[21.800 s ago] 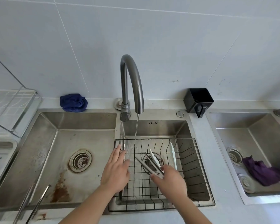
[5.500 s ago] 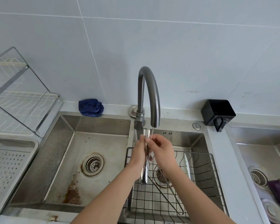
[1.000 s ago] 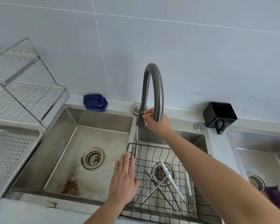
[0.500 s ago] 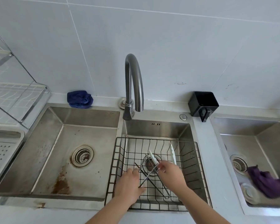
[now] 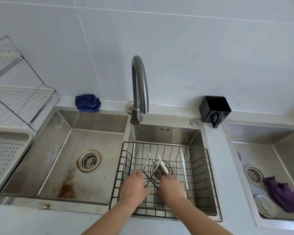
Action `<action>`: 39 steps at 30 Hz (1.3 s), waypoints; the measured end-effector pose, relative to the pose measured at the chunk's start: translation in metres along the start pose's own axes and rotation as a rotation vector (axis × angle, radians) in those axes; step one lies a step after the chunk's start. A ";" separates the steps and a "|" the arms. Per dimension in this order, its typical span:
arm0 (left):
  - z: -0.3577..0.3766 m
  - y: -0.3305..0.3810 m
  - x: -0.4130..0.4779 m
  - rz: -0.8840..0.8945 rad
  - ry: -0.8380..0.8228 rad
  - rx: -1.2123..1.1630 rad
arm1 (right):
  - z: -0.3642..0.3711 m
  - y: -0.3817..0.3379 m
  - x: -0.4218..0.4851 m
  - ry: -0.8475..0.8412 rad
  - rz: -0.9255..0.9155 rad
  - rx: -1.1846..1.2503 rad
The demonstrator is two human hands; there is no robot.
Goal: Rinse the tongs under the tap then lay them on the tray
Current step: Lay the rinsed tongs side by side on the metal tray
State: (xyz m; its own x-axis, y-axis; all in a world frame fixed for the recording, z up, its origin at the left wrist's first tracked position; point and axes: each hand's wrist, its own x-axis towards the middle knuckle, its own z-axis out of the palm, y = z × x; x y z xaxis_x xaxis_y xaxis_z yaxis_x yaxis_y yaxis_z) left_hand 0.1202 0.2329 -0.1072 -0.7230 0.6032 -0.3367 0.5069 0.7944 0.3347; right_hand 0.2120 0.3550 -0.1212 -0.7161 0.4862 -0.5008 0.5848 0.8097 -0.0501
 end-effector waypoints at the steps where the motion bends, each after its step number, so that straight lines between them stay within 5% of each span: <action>1: -0.003 0.000 -0.001 -0.008 0.017 -0.014 | -0.001 0.000 0.000 0.005 0.000 0.006; 19: -0.061 -0.035 -0.025 -0.164 0.358 -0.220 | -0.037 0.010 -0.032 0.275 0.016 0.212; 39: -0.177 -0.257 -0.144 -0.294 0.557 -0.263 | -0.091 -0.229 -0.084 0.518 -0.179 0.171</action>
State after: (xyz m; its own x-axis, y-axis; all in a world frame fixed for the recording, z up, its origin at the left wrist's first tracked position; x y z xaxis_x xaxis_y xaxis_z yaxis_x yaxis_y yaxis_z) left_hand 0.0107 -0.0713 0.0114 -0.9827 0.1819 0.0337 0.1723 0.8335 0.5250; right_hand 0.1036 0.1587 0.0114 -0.8776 0.4792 0.0145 0.4600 0.8503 -0.2555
